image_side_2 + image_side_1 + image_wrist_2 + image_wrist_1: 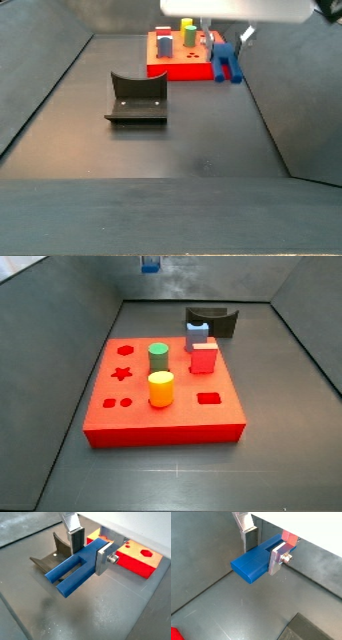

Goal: Pick up the square-circle object. Move up. Rotate the square-circle object. Place the square-circle object on the fixture. Regrasp the square-circle object. Move to above the board. Insert the square-circle object.
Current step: Place the square-circle object on the fixture.

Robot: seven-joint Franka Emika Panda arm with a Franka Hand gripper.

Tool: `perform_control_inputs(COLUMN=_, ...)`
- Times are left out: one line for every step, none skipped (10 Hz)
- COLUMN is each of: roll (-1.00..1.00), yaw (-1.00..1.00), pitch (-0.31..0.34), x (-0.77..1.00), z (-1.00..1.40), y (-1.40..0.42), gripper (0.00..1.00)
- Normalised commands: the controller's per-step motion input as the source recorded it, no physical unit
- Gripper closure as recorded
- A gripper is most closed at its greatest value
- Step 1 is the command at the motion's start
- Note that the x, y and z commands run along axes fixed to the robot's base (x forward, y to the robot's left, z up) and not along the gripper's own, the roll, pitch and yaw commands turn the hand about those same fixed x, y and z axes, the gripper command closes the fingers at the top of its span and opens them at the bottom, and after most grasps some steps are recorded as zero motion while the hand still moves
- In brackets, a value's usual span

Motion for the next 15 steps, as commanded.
perform_control_inputs(roll=0.14, yaw=0.03, pitch=0.096, x=-0.01, z=0.43, y=0.00, gripper=1.00)
perform_control_inputs(roll=0.12, yaw=0.03, pitch=0.099, x=-0.01, z=0.29, y=0.00, gripper=1.00)
perform_control_inputs(roll=0.11, yaw=0.26, pitch=0.048, x=1.00, z=-0.11, y=-0.51, gripper=1.00)
perform_control_inputs(roll=0.11, yaw=0.26, pitch=0.063, x=1.00, z=-0.14, y=-0.51, gripper=1.00)
perform_control_inputs(roll=0.10, yaw=0.18, pitch=0.057, x=1.00, z=-0.13, y=-0.43, gripper=1.00)
perform_control_inputs(roll=0.08, yaw=0.11, pitch=0.046, x=1.00, z=-0.11, y=-0.38, gripper=1.00)
perform_control_inputs(roll=0.07, yaw=0.08, pitch=0.046, x=1.00, z=-0.11, y=-0.35, gripper=1.00)
perform_control_inputs(roll=0.06, yaw=0.06, pitch=0.046, x=1.00, z=-0.10, y=-0.31, gripper=1.00)
perform_control_inputs(roll=0.05, yaw=0.05, pitch=0.048, x=1.00, z=-0.09, y=-0.28, gripper=1.00)
perform_control_inputs(roll=0.04, yaw=0.04, pitch=0.053, x=1.00, z=-0.08, y=-0.25, gripper=1.00)
perform_control_inputs(roll=0.03, yaw=0.03, pitch=0.061, x=1.00, z=-0.08, y=-0.23, gripper=1.00)
perform_control_inputs(roll=0.03, yaw=0.03, pitch=0.072, x=1.00, z=-0.07, y=-0.19, gripper=1.00)
perform_control_inputs(roll=0.02, yaw=0.03, pitch=0.082, x=1.00, z=-0.06, y=-0.16, gripper=1.00)
perform_control_inputs(roll=0.02, yaw=0.03, pitch=0.088, x=1.00, z=-0.05, y=-0.14, gripper=1.00)
perform_control_inputs(roll=0.01, yaw=0.03, pitch=0.106, x=1.00, z=-0.04, y=-0.10, gripper=1.00)
